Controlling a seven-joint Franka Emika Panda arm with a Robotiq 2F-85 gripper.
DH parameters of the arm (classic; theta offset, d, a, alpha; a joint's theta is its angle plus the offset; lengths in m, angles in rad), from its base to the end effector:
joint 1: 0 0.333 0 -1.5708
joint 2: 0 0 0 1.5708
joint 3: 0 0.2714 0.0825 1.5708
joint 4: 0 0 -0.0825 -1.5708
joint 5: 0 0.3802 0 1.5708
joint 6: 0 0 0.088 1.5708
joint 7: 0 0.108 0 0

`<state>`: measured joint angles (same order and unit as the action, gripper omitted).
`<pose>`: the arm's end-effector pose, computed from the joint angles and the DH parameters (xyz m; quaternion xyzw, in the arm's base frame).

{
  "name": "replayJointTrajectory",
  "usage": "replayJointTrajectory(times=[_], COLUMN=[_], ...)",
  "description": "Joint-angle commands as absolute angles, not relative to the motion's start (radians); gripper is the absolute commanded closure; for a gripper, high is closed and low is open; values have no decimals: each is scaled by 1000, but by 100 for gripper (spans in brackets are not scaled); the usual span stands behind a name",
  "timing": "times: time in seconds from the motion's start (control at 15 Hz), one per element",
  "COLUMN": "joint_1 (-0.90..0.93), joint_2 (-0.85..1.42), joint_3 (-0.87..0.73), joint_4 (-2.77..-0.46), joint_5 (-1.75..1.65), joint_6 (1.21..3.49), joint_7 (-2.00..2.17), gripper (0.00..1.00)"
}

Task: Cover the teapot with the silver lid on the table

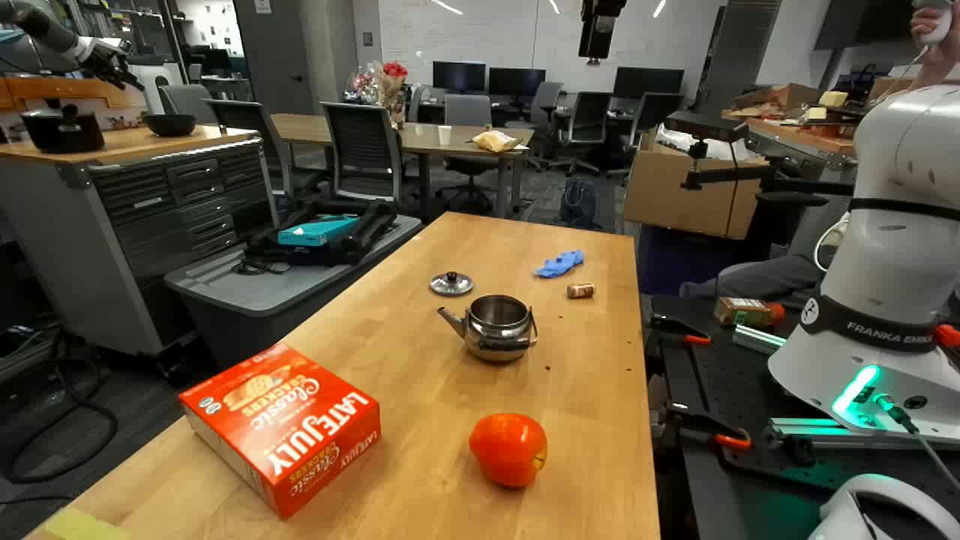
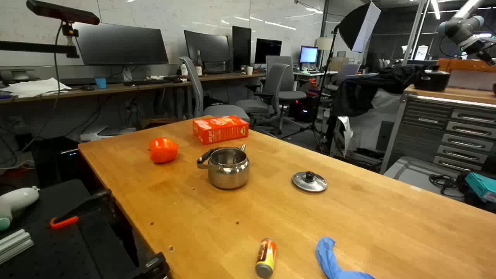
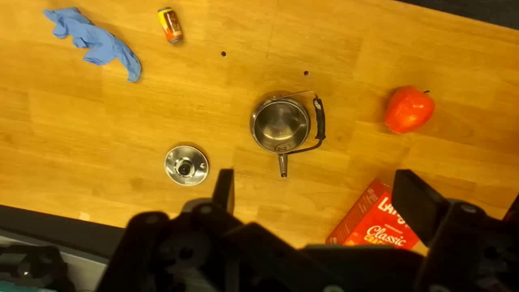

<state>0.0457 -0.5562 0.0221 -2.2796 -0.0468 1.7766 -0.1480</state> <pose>0.4080 0.0245 0.5277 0.9931 0.1103 0.0253 0.0299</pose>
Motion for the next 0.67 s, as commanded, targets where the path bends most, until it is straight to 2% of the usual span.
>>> replayJointTrajectory(times=[0.0, 0.6], joint_1=[52, 46], joint_2=[-555, -478], joint_3=[17, 7], joint_4=[-2276, -2230], joint_5=[-50, -6], joint_6=[1776, 1872], joint_7=[-145, -97], gripper=[0, 0])
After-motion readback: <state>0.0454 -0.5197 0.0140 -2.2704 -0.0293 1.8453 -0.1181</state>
